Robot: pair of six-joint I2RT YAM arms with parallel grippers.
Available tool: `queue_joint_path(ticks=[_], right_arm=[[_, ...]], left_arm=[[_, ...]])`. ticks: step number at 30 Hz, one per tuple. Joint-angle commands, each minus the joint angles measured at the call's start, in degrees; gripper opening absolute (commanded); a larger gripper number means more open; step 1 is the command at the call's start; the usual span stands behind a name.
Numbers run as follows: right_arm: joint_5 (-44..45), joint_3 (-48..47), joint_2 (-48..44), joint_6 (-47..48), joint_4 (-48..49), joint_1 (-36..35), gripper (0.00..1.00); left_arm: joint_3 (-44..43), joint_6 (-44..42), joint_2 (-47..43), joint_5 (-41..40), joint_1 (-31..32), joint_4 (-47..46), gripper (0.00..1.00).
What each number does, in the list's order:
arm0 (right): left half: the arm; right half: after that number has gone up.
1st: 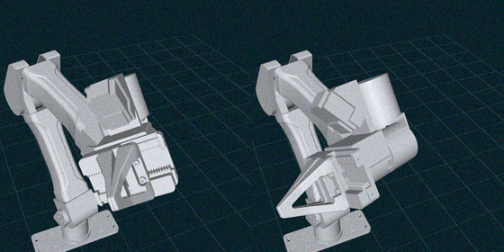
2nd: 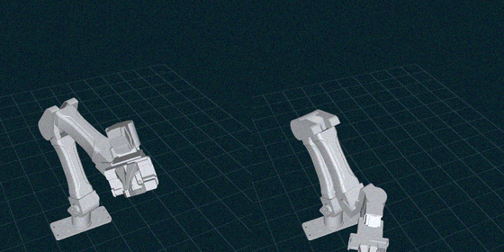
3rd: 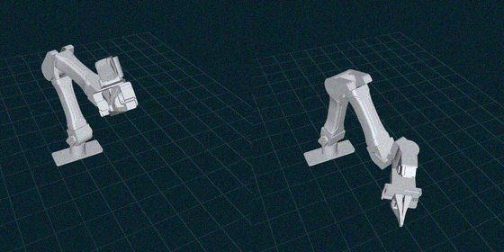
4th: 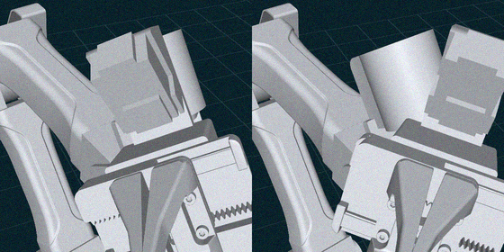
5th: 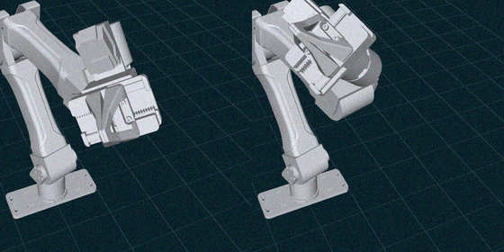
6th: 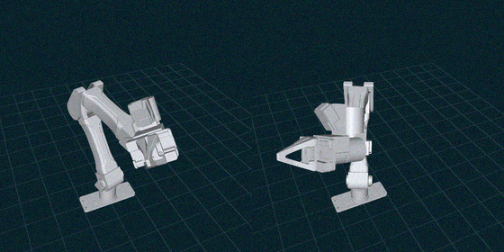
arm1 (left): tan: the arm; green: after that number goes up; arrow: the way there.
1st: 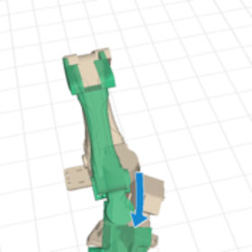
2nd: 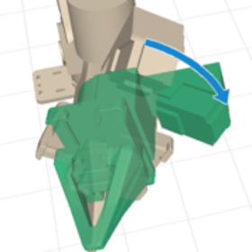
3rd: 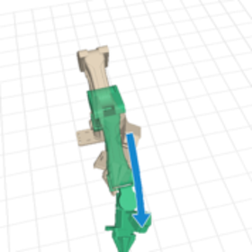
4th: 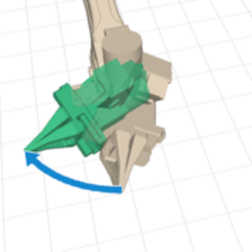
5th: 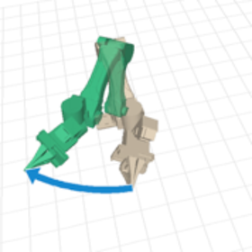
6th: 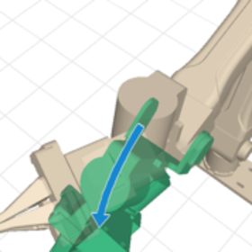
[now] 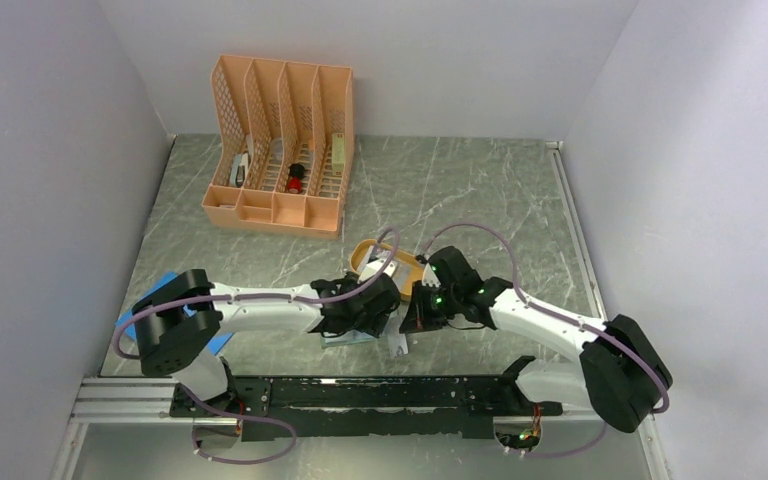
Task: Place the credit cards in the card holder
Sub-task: Insert the credit card into the card holder.
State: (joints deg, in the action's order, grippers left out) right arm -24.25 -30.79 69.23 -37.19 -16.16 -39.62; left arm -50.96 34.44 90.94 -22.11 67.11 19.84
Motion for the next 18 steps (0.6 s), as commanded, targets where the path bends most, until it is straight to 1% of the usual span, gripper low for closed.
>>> queue_joint_path(ticks=[1,3,6,9,11,14,17,18], right_arm=[[2.55,1.13,-2.73,0.5,-2.6,-0.26,0.0],[3.84,1.37,-4.2,0.17,-3.48,-0.29,0.0],[5.49,1.67,-7.32,-0.54,-4.74,-0.28,0.0],[5.36,1.78,-9.34,-0.98,-5.23,-0.29,0.0],[4.79,1.51,-9.59,-0.9,-5.48,-0.29,0.0],[3.38,1.03,-8.94,-0.05,-5.4,-0.22,0.0],[2.22,0.76,-8.1,0.5,-4.88,-0.28,0.0],[2.14,0.61,-7.8,0.5,-4.76,-0.24,0.0]], left_arm=[[-2.12,-1.12,2.86,-3.33,0.48,1.1,0.7],[-1.92,-1.21,4.53,-4.1,0.58,1.32,0.64],[-1.25,-0.89,6.62,-4.74,0.65,1.61,0.6],[-0.21,-0.45,7.97,-4.88,0.84,1.23,0.55],[0.48,-0.15,8.56,-4.68,0.95,0.87,0.48],[1.51,0.47,8.85,-4.62,0.92,0.47,0.31],[2.39,1.4,8.71,-4.99,0.94,0.67,0.09],[2.51,1.75,8.63,-5.23,0.93,0.87,0.05]])
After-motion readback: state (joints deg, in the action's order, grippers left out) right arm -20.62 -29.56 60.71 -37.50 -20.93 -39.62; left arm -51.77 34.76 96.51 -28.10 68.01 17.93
